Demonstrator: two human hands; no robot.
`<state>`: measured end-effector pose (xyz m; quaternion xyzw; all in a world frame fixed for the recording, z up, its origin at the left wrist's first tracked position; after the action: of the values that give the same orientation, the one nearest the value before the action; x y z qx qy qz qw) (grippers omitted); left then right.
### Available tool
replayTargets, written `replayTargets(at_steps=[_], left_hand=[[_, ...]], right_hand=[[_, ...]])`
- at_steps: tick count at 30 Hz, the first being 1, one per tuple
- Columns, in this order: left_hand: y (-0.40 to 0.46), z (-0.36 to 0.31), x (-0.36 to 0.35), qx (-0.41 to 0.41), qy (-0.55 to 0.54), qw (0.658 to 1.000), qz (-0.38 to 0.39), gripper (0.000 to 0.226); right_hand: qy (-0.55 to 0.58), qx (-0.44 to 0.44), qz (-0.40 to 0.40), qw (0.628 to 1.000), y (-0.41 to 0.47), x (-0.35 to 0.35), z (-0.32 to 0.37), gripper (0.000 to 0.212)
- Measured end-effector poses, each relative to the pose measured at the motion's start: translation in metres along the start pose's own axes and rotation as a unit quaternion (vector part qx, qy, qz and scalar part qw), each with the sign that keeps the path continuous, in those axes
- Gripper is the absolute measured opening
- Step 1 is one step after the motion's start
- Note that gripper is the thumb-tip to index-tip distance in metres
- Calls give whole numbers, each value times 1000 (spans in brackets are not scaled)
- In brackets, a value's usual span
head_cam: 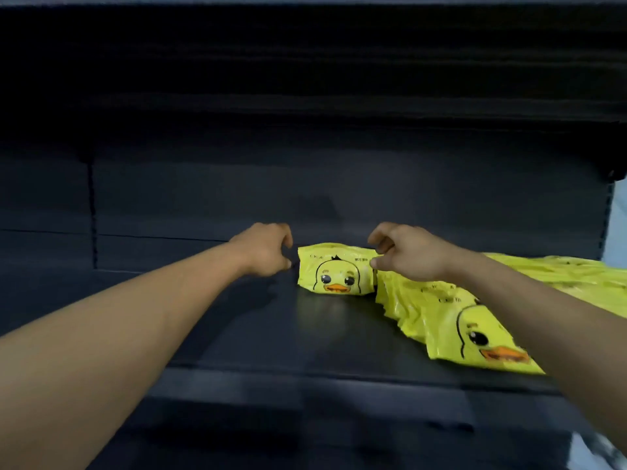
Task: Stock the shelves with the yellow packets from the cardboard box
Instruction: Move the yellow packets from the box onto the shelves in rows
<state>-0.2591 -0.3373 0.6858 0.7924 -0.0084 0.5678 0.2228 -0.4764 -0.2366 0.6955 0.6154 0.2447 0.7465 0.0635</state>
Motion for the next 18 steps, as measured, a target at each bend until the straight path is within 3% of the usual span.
replayTargets(at_steps=[10, 18], left_hand=[[-149, 41, 6, -41, -79, 995, 45, 28], [-237, 70, -5, -45, -77, 993, 77, 27]], right_hand=[[96, -54, -19, 994, -101, -37, 123, 37], [131, -99, 49, 985, -178, -85, 175, 39]])
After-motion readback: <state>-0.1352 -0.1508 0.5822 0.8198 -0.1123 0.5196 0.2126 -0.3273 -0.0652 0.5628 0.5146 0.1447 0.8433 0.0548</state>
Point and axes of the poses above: each hand's wrist, its own y-axis towards the middle knuckle, its own x-axis out of the back of the hand, z = x × y, the point moved 1 cm from there along y, towards the middle knuckle, and after that the axes turned 12 degrees about x, right-handed, at the moved point
